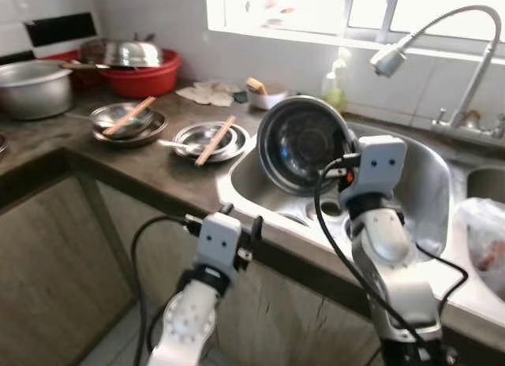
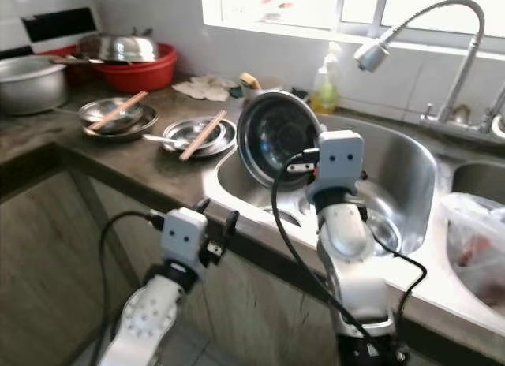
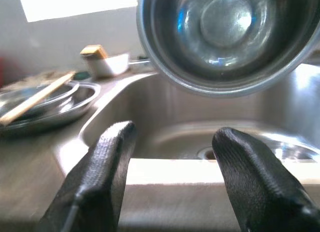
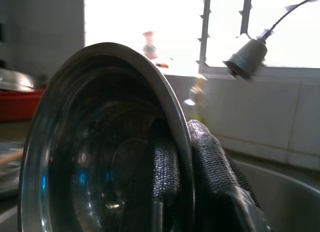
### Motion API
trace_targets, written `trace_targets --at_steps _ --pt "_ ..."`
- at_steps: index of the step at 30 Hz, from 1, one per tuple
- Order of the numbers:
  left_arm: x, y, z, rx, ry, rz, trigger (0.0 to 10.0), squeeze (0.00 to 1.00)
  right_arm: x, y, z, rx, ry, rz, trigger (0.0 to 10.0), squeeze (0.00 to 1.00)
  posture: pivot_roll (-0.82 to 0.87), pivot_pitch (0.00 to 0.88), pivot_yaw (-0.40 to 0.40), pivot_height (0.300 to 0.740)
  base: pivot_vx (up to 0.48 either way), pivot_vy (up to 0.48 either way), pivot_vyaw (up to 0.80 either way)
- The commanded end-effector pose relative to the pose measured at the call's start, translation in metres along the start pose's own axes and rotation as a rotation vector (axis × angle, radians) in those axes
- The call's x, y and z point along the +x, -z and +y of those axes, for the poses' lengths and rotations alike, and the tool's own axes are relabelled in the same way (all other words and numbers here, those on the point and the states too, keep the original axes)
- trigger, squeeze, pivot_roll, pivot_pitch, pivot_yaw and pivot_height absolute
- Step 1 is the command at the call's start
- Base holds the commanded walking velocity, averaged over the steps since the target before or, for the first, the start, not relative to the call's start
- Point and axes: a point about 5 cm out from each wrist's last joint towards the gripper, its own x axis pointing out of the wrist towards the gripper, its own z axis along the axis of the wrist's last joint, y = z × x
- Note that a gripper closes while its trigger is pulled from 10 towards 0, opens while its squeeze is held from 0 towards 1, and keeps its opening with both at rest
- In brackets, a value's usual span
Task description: Kitchen organization
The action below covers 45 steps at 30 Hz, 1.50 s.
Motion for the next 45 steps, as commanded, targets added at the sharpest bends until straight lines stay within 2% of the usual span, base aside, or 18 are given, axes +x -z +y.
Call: trace_targets --at_steps 1,8,12,16,18,19,21,30,35,45 --pt "-0.001 0.001 0.007 0.003 -0.029 0.008 10.0 0.00 0.003 -0.003 0.010 0.009 -0.039 0.001 10.0 0.00 0.06 0.000 -0.035 0.740 0.000 0.000 0.00" --pt "-0.001 0.003 0.006 0.006 -0.025 0.021 10.0 0.00 0.012 0.014 -0.002 -0.036 0.013 0.124 10.0 0.00 0.06 0.000 -0.037 0.740 0.000 0.000 0.00" --pt "-0.001 0.004 0.006 0.005 -0.026 0.026 10.0 0.00 0.013 0.020 -0.005 -0.022 0.043 0.194 10.0 0.00 0.07 0.000 -0.041 0.740 0.000 0.000 0.00" --pt "-0.003 0.003 0.005 0.012 -0.026 0.016 10.0 0.00 0.023 0.033 -0.015 -0.008 0.076 0.270 10.0 0.00 0.07 0.000 -0.044 0.740 0.000 0.000 0.00" --pt "-0.004 0.002 0.005 0.002 -0.027 0.022 10.0 0.00 0.028 0.041 -0.019 -0.031 0.083 0.336 10.0 0.00 0.07 0.000 -0.046 0.740 0.000 0.000 -0.80" --pt "-0.004 0.002 0.005 0.002 -0.027 0.022 10.0 0.00 0.028 0.041 -0.019 -0.031 0.083 0.336 10.0 0.00 0.07 0.000 -0.046 0.740 0.000 0.000 -0.80" --pt "-0.005 0.002 0.005 -0.008 -0.025 0.024 10.0 0.00 0.032 0.046 -0.021 0.005 0.097 0.382 10.0 0.00 0.08 0.005 -0.046 0.740 0.000 0.000 -0.80" --pt "-0.007 0.003 0.005 0.026 -0.014 0.029 10.0 0.00 0.037 0.040 -0.015 0.028 0.067 0.353 10.0 0.00 0.07 0.012 -0.043 0.740 0.187 -0.132 -0.18" --pt "-0.005 0.004 0.008 0.014 -0.038 0.045 10.0 0.00 0.035 0.043 -0.013 0.013 0.056 0.367 10.0 0.00 0.07 0.017 -0.041 0.740 0.369 -0.180 0.00" --pt "-0.005 0.005 0.010 0.017 -0.048 0.057 10.0 0.00 0.039 0.045 -0.013 -0.022 0.045 0.390 10.0 0.00 0.08 0.020 -0.047 0.740 0.000 0.000 0.00"
